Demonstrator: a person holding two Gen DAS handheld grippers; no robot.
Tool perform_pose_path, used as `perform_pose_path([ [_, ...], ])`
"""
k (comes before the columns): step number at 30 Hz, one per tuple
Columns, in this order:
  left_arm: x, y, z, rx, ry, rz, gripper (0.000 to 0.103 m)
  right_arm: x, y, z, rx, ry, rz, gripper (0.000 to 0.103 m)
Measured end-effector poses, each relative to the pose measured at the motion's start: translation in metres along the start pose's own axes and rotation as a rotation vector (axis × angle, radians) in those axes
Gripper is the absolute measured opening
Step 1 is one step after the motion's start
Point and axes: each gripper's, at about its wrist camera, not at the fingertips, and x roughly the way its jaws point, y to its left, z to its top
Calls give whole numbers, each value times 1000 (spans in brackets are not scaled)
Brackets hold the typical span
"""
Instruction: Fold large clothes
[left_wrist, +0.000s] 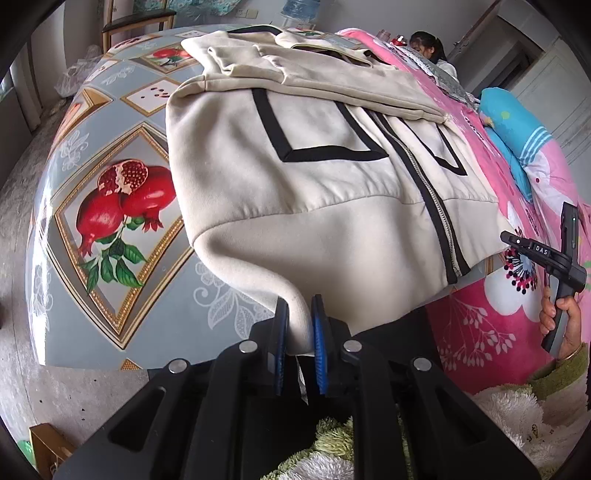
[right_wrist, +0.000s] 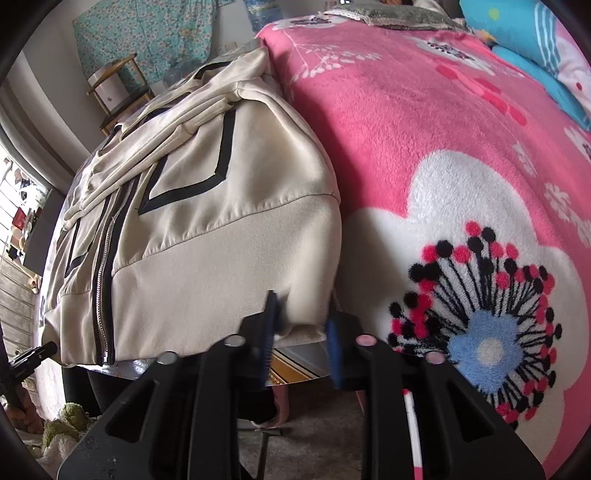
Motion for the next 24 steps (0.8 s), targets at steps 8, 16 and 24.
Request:
perform_pose_path([
  [8,-19,2,13,11,-75,-66,7,-14,11,5,-43,-56,-36,5],
  [16,-45,1,51,20,-184,-127,6,-38,27,38,-68,-154,1,5],
  [24,-48,18,101,-49,-248,-146,6,-34,53,92,-121,-240,40,5],
])
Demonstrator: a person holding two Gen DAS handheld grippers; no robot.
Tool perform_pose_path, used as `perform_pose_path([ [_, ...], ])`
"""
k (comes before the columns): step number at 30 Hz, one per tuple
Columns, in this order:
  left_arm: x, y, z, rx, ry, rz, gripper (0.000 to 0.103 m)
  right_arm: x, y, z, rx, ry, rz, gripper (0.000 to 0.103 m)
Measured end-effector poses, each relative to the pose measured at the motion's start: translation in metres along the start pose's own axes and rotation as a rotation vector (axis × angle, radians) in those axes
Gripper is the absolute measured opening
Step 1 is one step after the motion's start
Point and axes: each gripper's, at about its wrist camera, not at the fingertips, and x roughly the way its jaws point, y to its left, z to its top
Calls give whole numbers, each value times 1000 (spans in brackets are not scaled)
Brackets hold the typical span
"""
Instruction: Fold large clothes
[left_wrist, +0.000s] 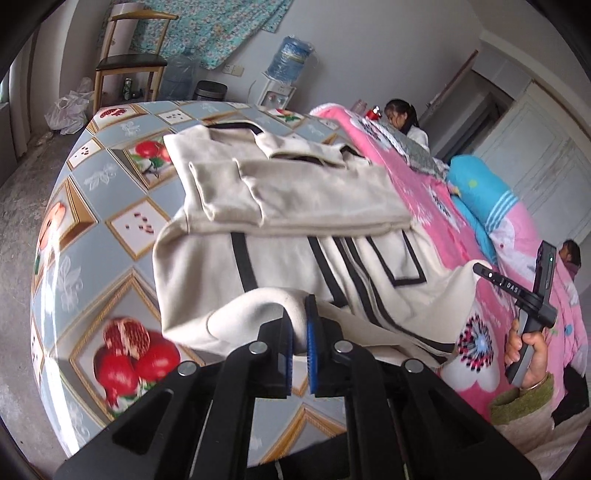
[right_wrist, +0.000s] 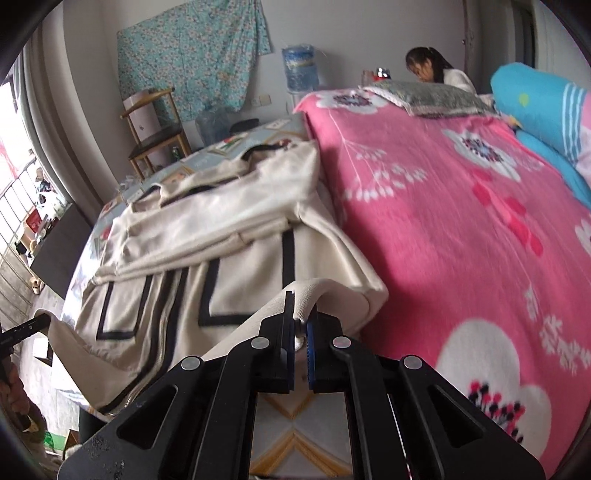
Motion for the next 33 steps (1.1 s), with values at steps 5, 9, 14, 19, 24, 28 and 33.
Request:
perform_pose_path([
  [5,13,23,34,-53,-26,27,6,29,9,38,-32,-33,18,5],
  [9,35,50,56,-108,-3,80,6,66,18,62,-56,-34,7,5],
  [14,67,85,66,-224,35,109,12,125,17,77,-3,27,9,14],
  [19,62,87,60,-233,28,128,33,126,15,69,26,24,30,51],
  [24,23,106,56,-293,-71,170,55,103,12,54,-2,13,-3,71],
  [28,0,110,41,-340,-85,126,55,79,6,37,41,10,32,82],
  [33,-1,86,7,-298,7,51,65,65,1,5,139,69,96,87],
])
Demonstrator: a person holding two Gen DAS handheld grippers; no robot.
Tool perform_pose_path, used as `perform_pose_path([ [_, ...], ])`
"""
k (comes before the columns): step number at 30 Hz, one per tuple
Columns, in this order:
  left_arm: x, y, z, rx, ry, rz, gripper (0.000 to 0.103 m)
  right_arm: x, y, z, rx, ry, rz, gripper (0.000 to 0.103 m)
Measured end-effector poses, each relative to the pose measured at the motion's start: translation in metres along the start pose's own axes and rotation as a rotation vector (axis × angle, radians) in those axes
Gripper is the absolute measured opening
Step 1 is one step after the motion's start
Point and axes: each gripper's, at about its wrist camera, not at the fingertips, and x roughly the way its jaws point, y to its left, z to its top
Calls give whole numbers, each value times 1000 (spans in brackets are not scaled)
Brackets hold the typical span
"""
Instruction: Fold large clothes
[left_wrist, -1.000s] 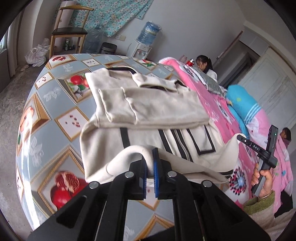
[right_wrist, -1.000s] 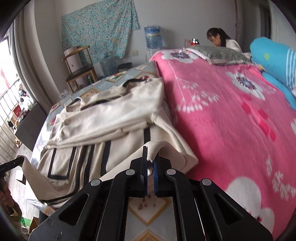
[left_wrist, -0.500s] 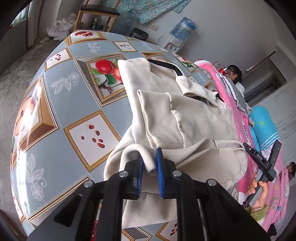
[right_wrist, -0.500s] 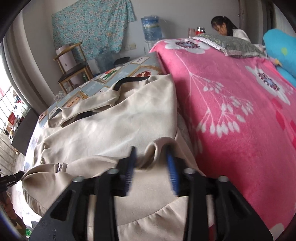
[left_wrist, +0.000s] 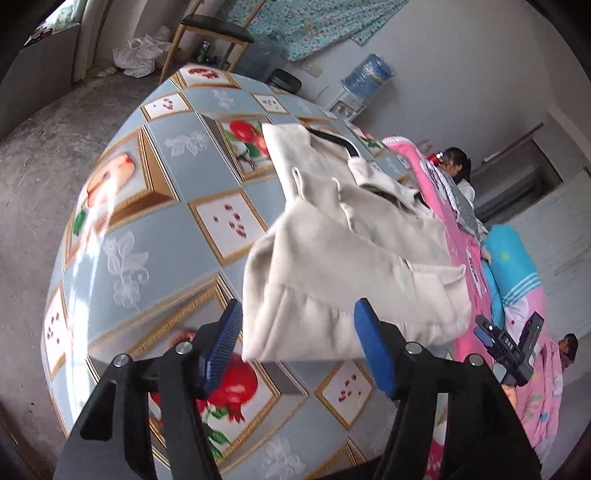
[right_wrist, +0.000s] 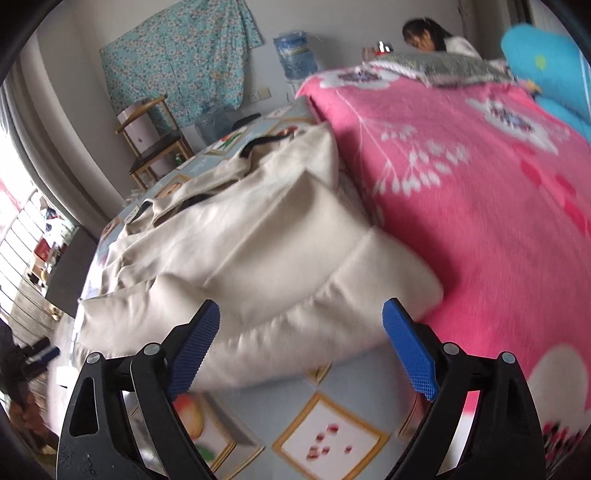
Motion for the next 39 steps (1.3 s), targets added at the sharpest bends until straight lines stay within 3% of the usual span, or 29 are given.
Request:
perform_pose_path([
  [3,7,-9,-26,11,63,-42,73,0,-4,-21,54,48,19,87],
  [8,33,-15,-50,-8,122,-62,75,1,-9,-44,119,86,29,87],
  [13,45,-7,-47,-91,49,-65,78,3,-10,-51,152,95,32,87],
  [21,49,15,-34,-329,10,-177,85,8,-16,-46,207,74,83,93],
  [28,54,10,-23,-397,-8,-130,85,17,-28,-30,302,29,126,94],
  [34,57,-2,-19,-393,-30,-36,85,20,-38,-24,409,-46,125,93],
  [39,63,-11,-13,-418,-53,65,85,25,-41,-20,441,-101,52,72],
])
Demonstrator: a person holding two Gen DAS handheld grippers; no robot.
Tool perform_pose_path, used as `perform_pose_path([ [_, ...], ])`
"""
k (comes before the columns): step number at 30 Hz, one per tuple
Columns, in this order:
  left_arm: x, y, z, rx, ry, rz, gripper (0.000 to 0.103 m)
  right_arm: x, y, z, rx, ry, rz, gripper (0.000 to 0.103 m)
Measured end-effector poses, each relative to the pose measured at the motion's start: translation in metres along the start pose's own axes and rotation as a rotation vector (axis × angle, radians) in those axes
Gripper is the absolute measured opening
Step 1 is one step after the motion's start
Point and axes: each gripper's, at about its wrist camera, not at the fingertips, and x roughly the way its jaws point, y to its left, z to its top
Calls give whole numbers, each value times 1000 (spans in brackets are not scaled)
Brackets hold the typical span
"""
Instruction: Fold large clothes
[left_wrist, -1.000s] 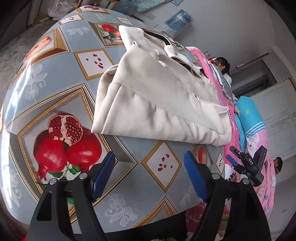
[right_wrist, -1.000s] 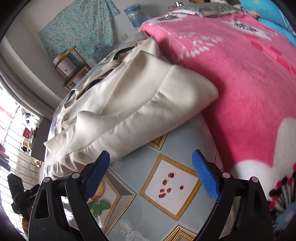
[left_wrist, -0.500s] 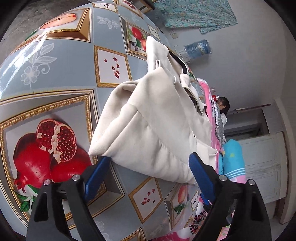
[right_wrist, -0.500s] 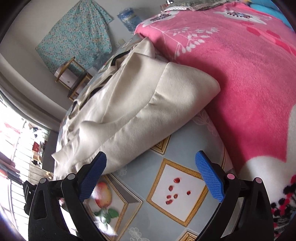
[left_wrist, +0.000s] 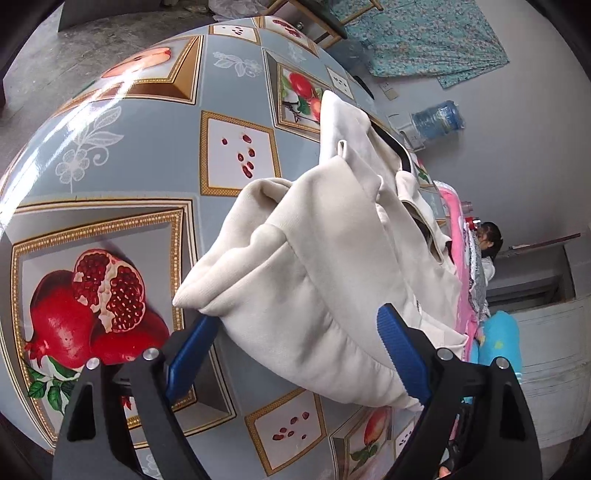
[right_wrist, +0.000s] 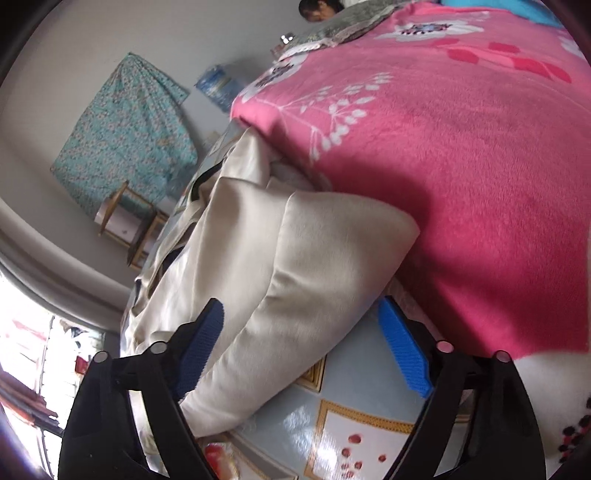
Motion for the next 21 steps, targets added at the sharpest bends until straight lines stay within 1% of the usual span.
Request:
perform_pose_path([
  [1,1,-4,-1,10,-12,30,85,1,1,1,-2,-9,-17,69],
  [2,1,-6,-2,21,-22,57,80,2,1,1,-4,-17,-30,64],
  [3,2,-8,-3,34,-35,87,70,3,1,2,-6,-21,-39,61],
  [4,2,-8,-4,47,-52,113,64,5,2,2,-10,-26,-49,59],
  [5,3,-8,-4,63,-66,127,54,6,3,2,-17,-29,-59,54],
  [6,4,-7,-5,94,-77,129,48,7,5,3,-32,-32,-73,48],
  [7,6,-10,-5,149,-83,138,44,8,5,3,-55,-33,-87,44],
  [8,9,-12,-6,215,-88,153,37,9,8,4,-83,-33,-102,34],
  [9,12,-16,-8,270,-96,163,31,10,11,3,-107,-31,-112,19],
  [10,13,-19,-10,331,-111,164,27,10,14,4,-131,-26,-118,13],
  [11,12,-22,-12,368,-122,163,21,9,17,4,-151,-21,-115,9],
  [12,10,-24,-14,409,-140,161,17,6,19,4,-167,-25,-117,8],
  [16,-9,-31,-16,478,-242,153,15,-14,36,2,-235,-60,-96,6],
  [18,-17,-32,-14,498,-274,145,14,-21,43,-2,-259,-61,-87,5],
  [21,-27,-26,-6,491,-292,130,13,-31,51,-13,-280,-57,-70,5],
])
